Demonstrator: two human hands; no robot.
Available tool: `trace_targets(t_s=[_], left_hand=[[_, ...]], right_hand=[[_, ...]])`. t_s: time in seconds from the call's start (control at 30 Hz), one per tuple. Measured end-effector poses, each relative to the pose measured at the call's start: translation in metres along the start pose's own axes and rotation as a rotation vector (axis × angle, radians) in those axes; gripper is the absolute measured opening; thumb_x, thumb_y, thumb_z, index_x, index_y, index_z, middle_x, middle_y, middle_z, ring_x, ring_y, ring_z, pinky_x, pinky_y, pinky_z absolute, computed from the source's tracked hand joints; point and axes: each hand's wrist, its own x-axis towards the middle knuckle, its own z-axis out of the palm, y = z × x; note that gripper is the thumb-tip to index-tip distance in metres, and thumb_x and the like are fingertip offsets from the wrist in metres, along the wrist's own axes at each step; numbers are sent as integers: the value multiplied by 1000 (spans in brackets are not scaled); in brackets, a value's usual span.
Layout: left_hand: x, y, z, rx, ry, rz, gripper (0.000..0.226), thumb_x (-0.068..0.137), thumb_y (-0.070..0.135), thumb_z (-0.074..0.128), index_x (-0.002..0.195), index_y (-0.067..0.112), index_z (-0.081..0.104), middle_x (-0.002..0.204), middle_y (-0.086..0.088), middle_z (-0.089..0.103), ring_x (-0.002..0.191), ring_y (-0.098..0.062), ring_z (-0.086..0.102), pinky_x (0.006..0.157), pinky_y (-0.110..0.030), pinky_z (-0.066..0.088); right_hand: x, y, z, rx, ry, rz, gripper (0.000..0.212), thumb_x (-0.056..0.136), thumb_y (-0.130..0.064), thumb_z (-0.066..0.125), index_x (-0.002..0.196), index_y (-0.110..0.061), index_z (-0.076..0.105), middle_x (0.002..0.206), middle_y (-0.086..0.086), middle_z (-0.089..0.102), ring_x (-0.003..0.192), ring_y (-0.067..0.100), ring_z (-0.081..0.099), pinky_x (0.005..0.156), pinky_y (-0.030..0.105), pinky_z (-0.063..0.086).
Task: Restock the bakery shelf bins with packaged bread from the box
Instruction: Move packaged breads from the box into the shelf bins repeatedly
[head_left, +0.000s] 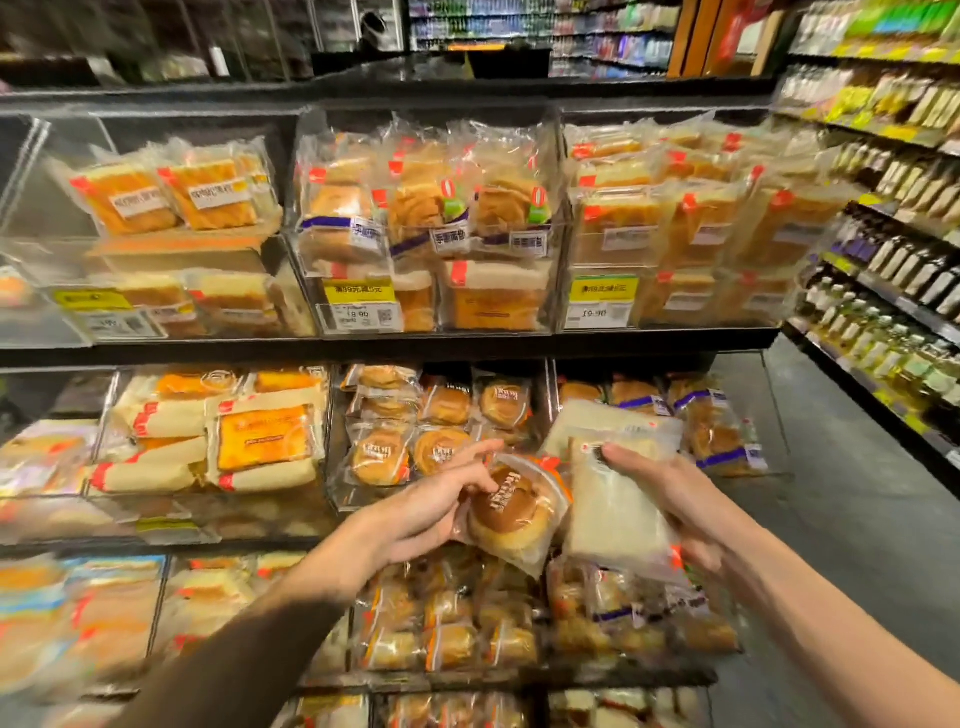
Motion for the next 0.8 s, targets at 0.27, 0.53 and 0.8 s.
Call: trace_targets(t_s=[0.27,0.53,0.8], left_hand=[[26,4,-10,-374,387,125,35,94,12,61,126,26,59,114,-12,73,95,-34,70,72,-40,58],[106,16,-9,-382,826,200,79,77,7,75,143,33,37,127,-11,61,94,-21,65,90,-39,55],[122,-4,-29,815,1120,213,69,85,41,74,140,24,36,85,-3,67,83,-24,67,76,-45,58]], right_hand=[[34,-30,-21,-14,-92,35,39,89,-19,70,123,-1,64,107,18,74,90,28,75,61,33,60],[43,-42,-24,-14,-93,31,36,88,-18,70,121,-4,66,107,17,75,96,31,74,67,38,62],[44,-37,-23,-39,-99,23,51,78,-26,75,125,-7,64,111,14,74,104,30,71,91,48,55]])
